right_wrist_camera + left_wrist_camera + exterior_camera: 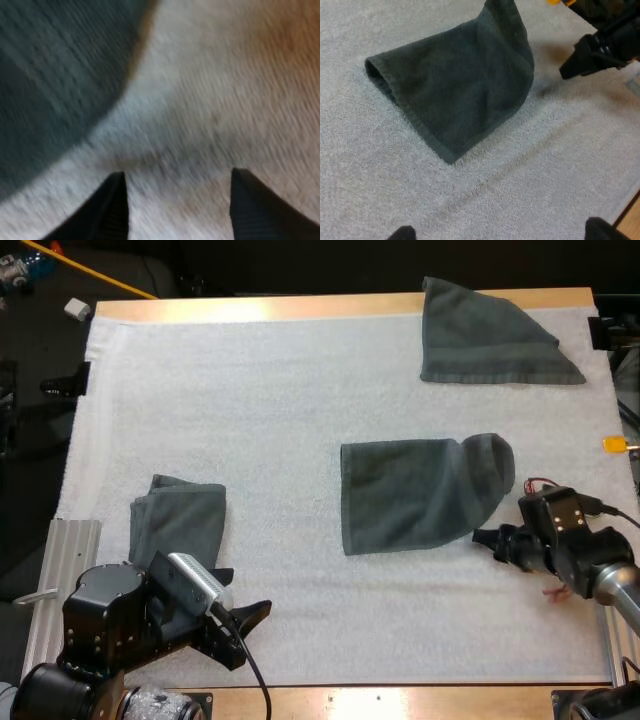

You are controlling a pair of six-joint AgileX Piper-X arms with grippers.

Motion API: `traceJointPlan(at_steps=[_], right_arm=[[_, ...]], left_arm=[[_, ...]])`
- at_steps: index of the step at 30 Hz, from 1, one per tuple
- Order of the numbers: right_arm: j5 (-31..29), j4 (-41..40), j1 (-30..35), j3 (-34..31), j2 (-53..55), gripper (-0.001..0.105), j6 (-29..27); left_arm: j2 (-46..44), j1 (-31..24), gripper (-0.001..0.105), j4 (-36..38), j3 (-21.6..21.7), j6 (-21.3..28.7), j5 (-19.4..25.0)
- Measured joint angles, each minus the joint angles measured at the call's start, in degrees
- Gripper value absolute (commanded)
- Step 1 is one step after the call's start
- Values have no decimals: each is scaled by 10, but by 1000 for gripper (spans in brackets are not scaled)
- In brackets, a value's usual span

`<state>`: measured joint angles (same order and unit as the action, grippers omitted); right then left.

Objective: Pick towel from pile, fold and stack

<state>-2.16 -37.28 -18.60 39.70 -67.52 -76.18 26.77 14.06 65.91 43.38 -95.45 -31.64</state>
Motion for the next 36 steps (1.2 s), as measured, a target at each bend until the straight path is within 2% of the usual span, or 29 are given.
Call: traceJointPlan(at_steps=[5, 15, 31, 33, 36], right_arm=[[29, 55, 0, 0, -34, 34, 26], [78, 116, 1, 0, -113, 37, 68], [118, 197, 2, 3, -145, 40, 101], [124, 203, 2, 5, -148, 35, 105], [126, 207, 2, 6, -152, 18, 110]], left_arm=[[0, 0, 65, 0, 0, 0, 0], [7, 0, 65, 2, 0, 0, -3], [7, 0, 64, 3, 0, 0, -5], [7, 0, 64, 3, 0, 0, -7], [7, 0, 64, 3, 0, 0, -8]])
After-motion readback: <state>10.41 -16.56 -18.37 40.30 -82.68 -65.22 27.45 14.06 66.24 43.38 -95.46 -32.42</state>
